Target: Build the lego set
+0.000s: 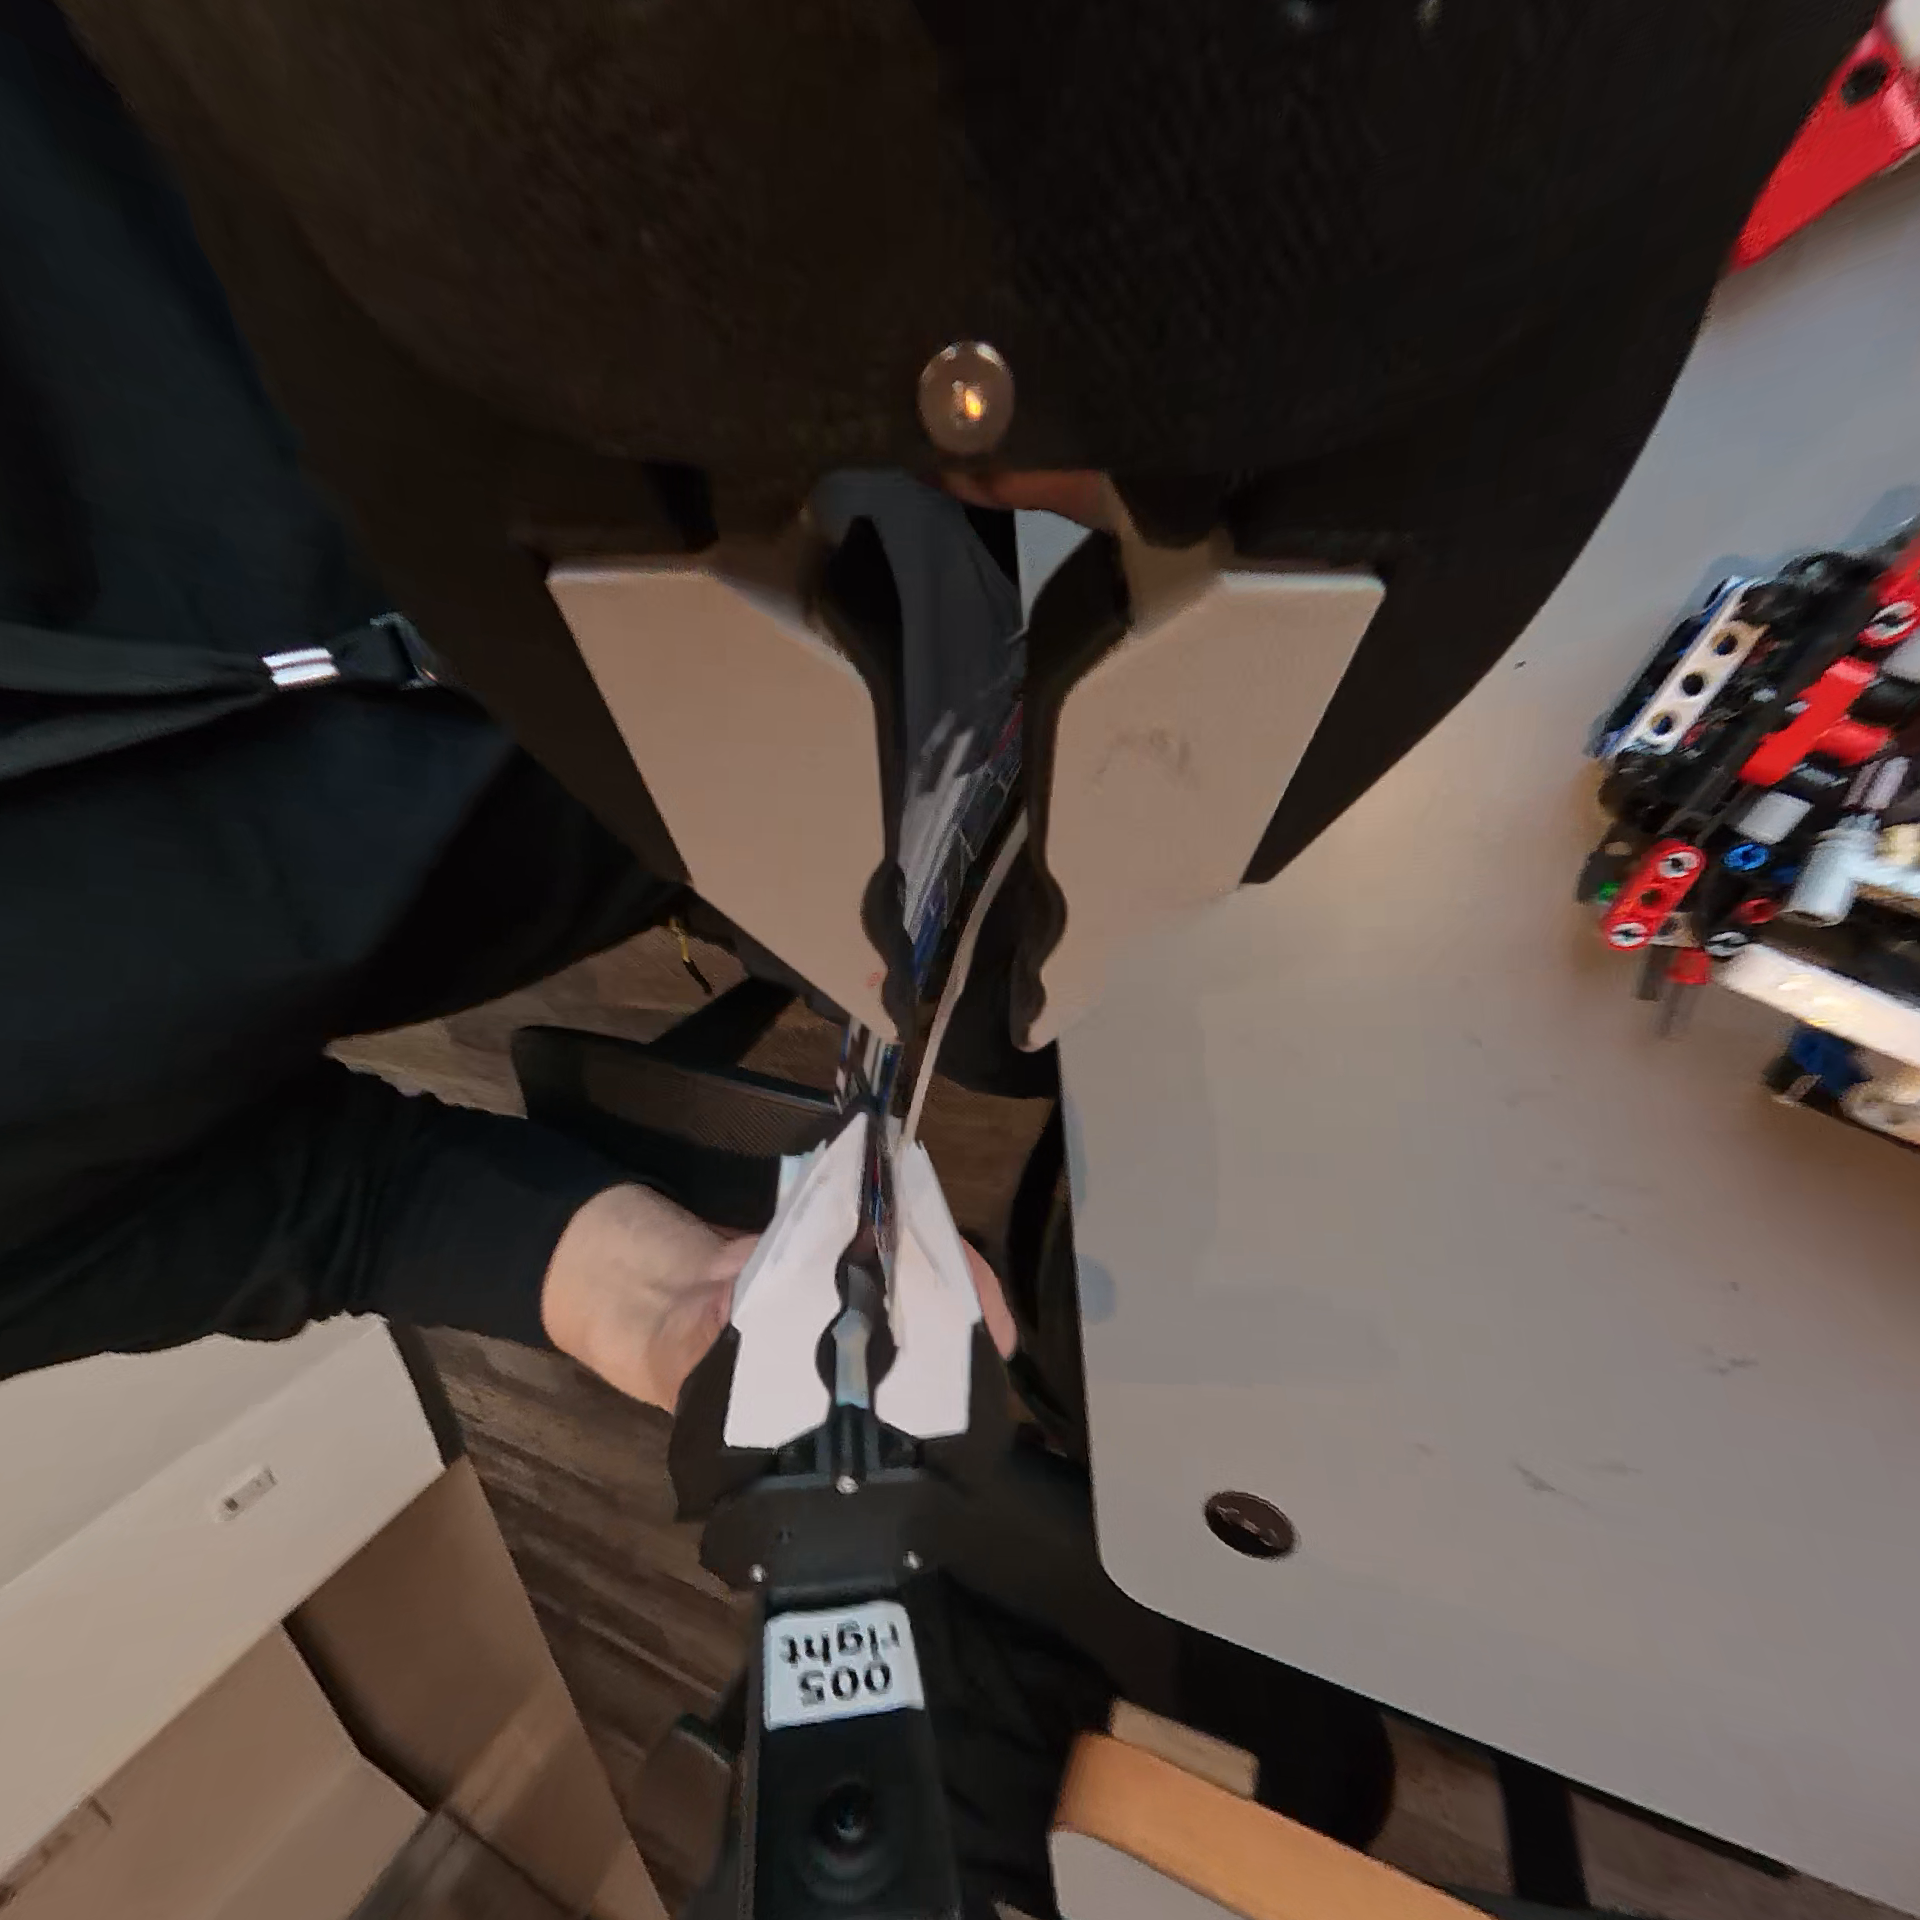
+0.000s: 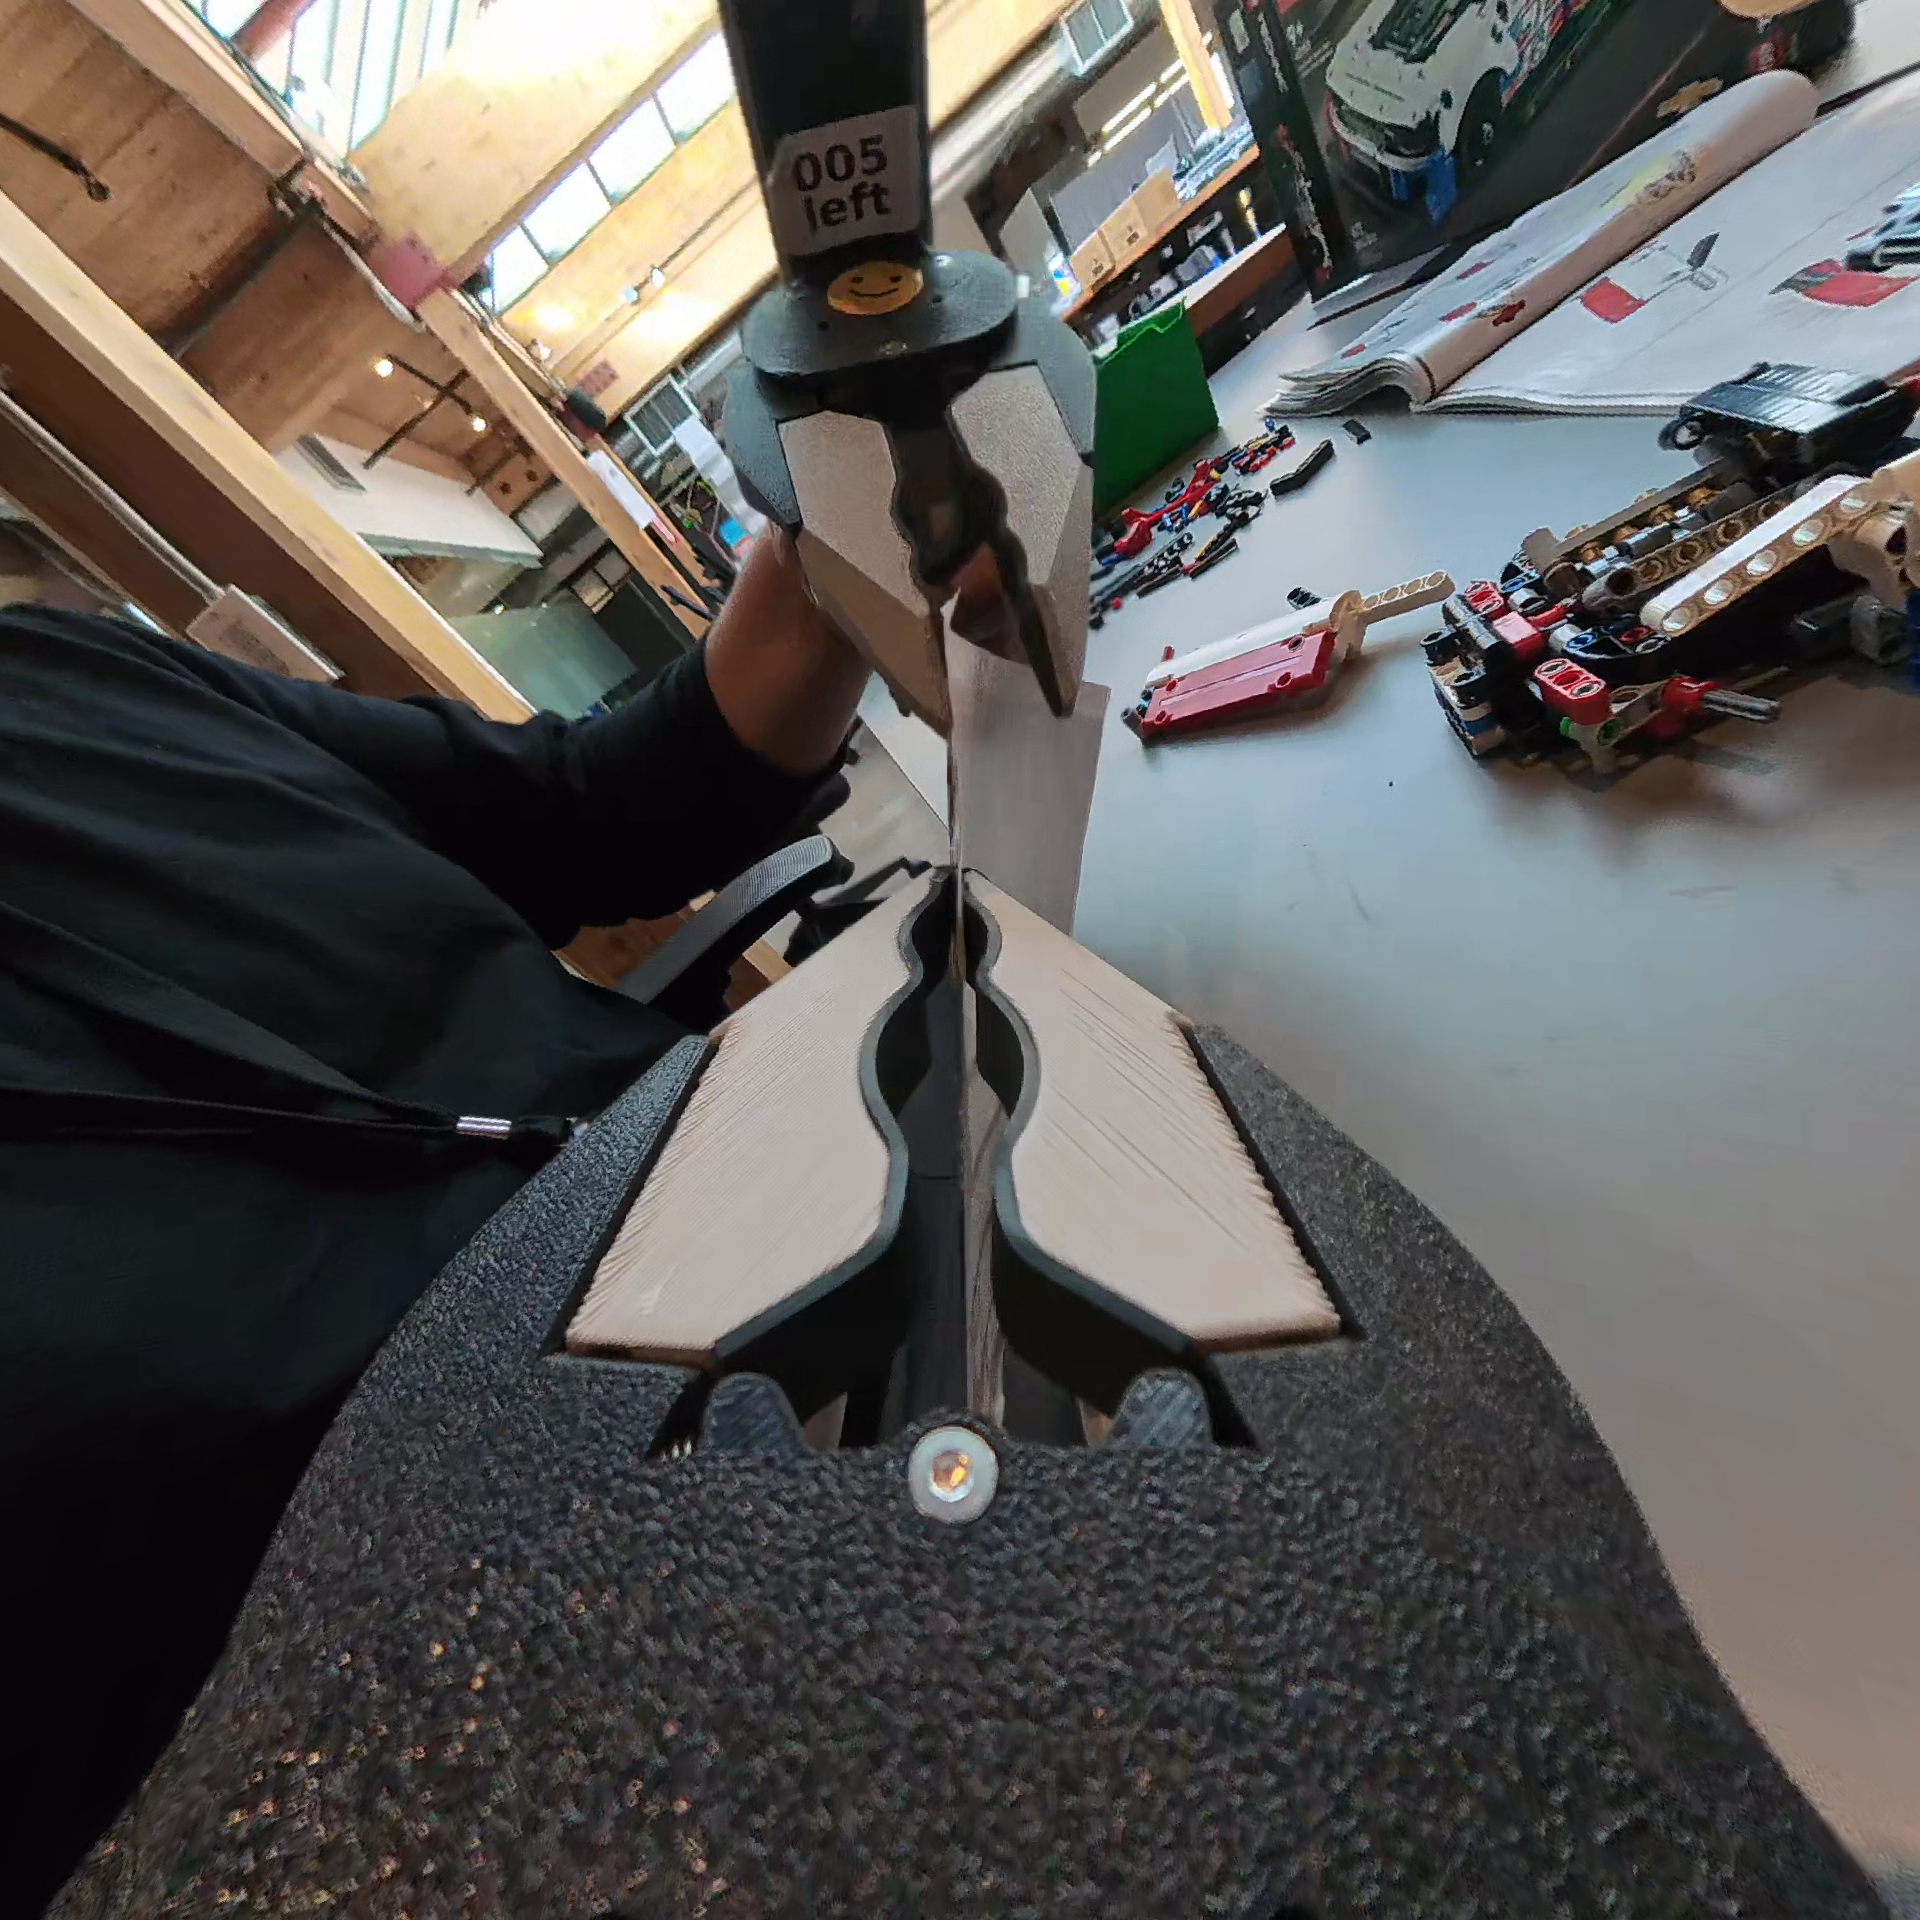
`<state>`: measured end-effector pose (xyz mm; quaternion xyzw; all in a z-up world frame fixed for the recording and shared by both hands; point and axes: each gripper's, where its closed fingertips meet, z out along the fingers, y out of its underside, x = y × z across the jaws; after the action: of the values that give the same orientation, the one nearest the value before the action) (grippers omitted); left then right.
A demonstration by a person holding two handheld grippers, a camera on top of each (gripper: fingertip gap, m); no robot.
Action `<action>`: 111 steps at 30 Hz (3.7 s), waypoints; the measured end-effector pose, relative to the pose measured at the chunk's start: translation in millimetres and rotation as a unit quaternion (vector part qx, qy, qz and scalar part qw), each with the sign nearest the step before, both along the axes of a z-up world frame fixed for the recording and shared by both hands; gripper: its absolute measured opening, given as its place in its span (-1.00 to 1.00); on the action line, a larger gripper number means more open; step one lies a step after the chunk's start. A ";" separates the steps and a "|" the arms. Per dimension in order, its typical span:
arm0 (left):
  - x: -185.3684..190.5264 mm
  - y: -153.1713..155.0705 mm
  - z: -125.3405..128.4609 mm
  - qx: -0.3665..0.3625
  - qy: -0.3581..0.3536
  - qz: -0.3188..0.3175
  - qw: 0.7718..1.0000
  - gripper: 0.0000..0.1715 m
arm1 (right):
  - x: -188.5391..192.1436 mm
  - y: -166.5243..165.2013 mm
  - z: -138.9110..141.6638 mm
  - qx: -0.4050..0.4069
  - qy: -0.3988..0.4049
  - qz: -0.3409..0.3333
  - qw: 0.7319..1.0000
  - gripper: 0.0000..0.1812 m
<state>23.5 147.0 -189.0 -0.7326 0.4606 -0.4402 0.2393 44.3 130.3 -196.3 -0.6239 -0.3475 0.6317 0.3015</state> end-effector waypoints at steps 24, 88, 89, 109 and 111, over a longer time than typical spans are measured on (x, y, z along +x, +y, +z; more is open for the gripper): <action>-4.0 -9.4 -15.6 0.280 0.125 0.062 0.950 -0.53 | -11.8 -6.7 4.6 -0.039 0.045 0.021 0.998 -1.00; 5.4 -32.4 5.9 0.175 0.012 0.144 0.974 -0.67 | -33.2 -10.9 29.9 -0.164 0.122 0.042 0.978 -1.00; 6.3 -34.5 6.8 0.166 0.003 0.140 0.976 -0.69 | -33.6 -13.2 30.4 -0.159 0.122 0.047 0.978 -1.00; 9.0 -49.1 10.6 0.074 -0.067 0.102 0.990 -0.77 | -28.8 -22.1 26.4 -0.067 0.081 0.055 0.993 -1.00; 6.6 -47.2 4.6 0.091 -0.047 0.105 0.989 -0.77 | -30.2 -21.5 22.2 -0.055 0.064 0.049 0.995 -1.00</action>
<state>30.1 99.8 -184.4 -0.7305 0.4079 -0.4025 0.3714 14.1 108.8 -174.2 -0.5800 -0.3220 0.7026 0.2576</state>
